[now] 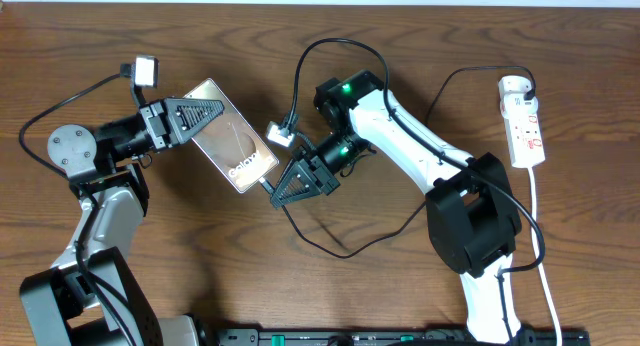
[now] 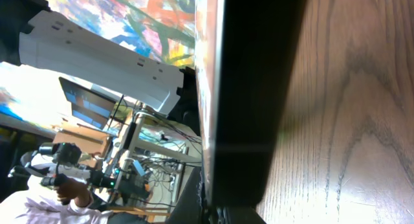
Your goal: Plug charger to phone and switch on socket
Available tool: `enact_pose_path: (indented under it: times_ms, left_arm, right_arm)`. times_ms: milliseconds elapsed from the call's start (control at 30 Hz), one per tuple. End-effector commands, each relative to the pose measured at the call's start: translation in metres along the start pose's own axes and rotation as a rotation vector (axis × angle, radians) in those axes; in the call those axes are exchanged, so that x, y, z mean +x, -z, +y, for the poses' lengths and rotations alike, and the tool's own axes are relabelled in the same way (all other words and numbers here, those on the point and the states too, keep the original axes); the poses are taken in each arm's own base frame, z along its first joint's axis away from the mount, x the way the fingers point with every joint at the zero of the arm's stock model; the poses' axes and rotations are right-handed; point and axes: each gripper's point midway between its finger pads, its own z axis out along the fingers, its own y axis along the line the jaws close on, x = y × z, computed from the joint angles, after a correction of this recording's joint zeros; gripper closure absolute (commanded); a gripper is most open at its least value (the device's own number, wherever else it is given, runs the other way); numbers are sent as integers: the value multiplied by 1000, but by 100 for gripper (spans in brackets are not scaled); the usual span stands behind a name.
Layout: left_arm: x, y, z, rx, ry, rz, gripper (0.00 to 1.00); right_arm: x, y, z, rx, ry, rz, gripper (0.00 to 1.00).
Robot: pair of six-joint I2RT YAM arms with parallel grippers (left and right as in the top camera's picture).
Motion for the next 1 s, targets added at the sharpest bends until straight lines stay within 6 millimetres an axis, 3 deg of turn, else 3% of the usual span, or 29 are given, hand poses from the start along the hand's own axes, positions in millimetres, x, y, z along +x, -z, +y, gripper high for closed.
enact_pose_path:
  times_ms: [0,167,467,833,967]
  left_arm:
    - [-6,-9,-17,18,-71,10,93]
    - [1,-21,-21,41,-81,45,93]
    - [0,-19,-21,38,-90,40,93]
    - [-19,15,-11,-24,-91,-58,93]
    - [-20,17,-11,-28,-91,-65,93]
  right_arm:
    - [-7,-1,1,-39,-1,-46,99]
    - [-8,0,1,-39,2,-50,99]
    - [-7,0,1,-37,-3,-47,99]
    - [6,2,-2,-2,-66,10,99]
    - [6,1,-2,-2,-62,10,99]
